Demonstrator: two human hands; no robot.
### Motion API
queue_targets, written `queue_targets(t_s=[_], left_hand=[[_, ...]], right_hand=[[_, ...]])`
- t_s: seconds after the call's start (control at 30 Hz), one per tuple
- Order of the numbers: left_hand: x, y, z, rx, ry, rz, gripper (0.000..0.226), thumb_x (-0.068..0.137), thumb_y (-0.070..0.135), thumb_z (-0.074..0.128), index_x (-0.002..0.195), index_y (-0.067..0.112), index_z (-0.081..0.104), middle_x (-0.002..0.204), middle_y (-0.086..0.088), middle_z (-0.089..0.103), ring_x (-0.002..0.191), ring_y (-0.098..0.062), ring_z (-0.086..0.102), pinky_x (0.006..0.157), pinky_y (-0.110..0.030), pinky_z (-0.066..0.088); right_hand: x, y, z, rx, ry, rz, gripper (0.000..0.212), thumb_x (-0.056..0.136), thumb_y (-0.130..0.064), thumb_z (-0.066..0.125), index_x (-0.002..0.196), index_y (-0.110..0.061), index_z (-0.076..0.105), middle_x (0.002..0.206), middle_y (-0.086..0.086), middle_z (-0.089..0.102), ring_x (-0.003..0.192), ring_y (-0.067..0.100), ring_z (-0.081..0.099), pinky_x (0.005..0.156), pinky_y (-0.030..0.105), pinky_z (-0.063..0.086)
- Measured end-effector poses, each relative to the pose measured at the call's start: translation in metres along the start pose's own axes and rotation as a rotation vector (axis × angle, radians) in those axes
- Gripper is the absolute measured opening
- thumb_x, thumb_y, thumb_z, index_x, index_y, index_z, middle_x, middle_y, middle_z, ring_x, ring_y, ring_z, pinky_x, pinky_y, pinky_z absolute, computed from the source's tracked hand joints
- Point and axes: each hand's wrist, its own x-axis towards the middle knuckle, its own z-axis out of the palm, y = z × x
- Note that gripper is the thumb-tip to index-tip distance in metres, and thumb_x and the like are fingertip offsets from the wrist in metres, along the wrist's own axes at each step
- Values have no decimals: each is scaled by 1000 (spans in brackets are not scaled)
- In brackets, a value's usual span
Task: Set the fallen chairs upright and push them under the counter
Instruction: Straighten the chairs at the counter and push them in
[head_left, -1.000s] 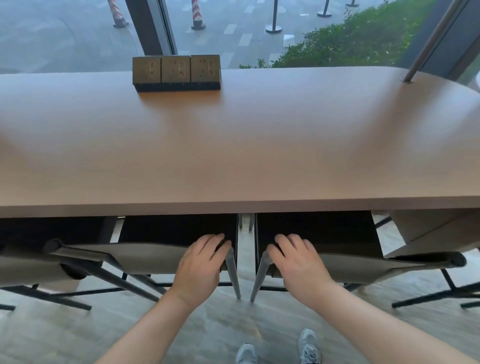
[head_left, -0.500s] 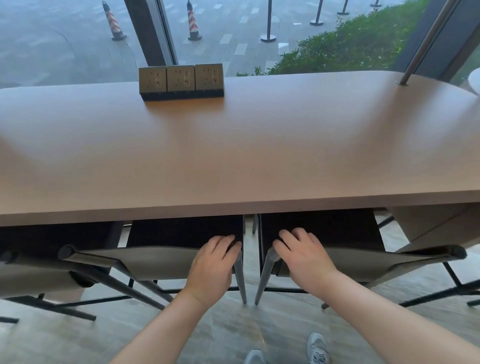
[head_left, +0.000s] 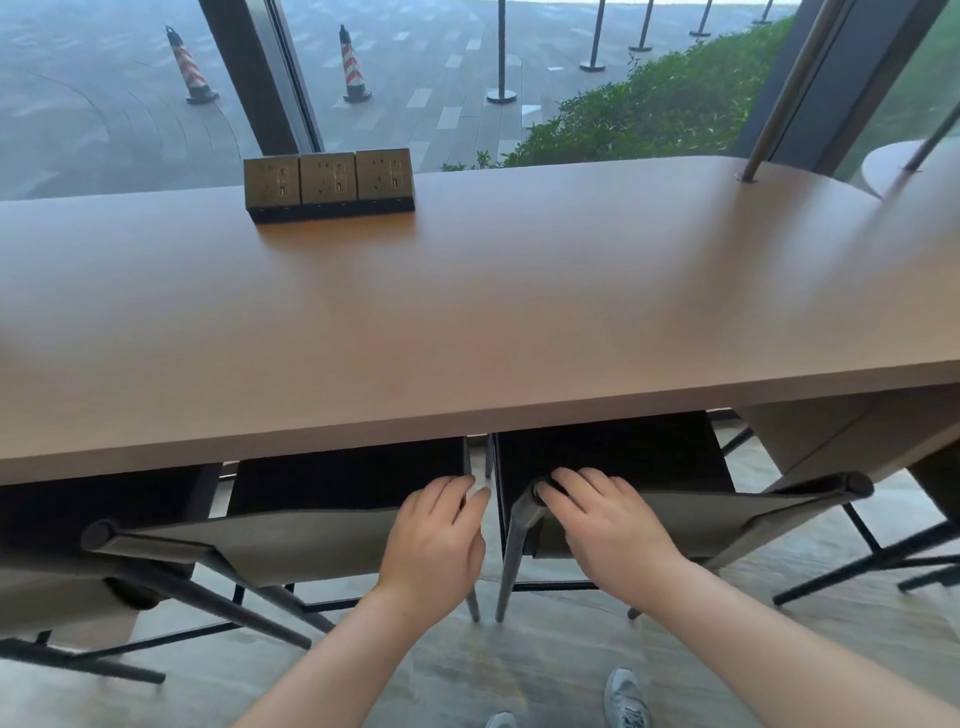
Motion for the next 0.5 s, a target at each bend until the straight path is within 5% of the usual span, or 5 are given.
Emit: queue_targets(t_s=[0.23,0.4,0.5], left_hand=[[30,53,28,-73,-71,158,43,86,14,57,128,10,61,138,-11,58,130,-27,50,104,-38,44],[27,75,46,93,-296,54,73,81,26,70,147,11,43,155,-13,38,145,-30,34,113,-45,36],[20,81,54,185,-316,24,75,84,31,57,152,10,32,158,-15,31,148,-33,23,120,-45,22]], right_hand=[[-69,75,-14,-97,106,329,52,65,-2,77,117,-4,67,119,17,63,101,35,61,77,46,54],[-132,142,-12,-163,47,516,47,76,-4,68,123,-2,63,128,21,57,114,40,54,87,52,49],[-162,169,-5,-176,16,524,48,82,-10,57,129,-3,59,135,22,54,122,41,50,95,53,45]])
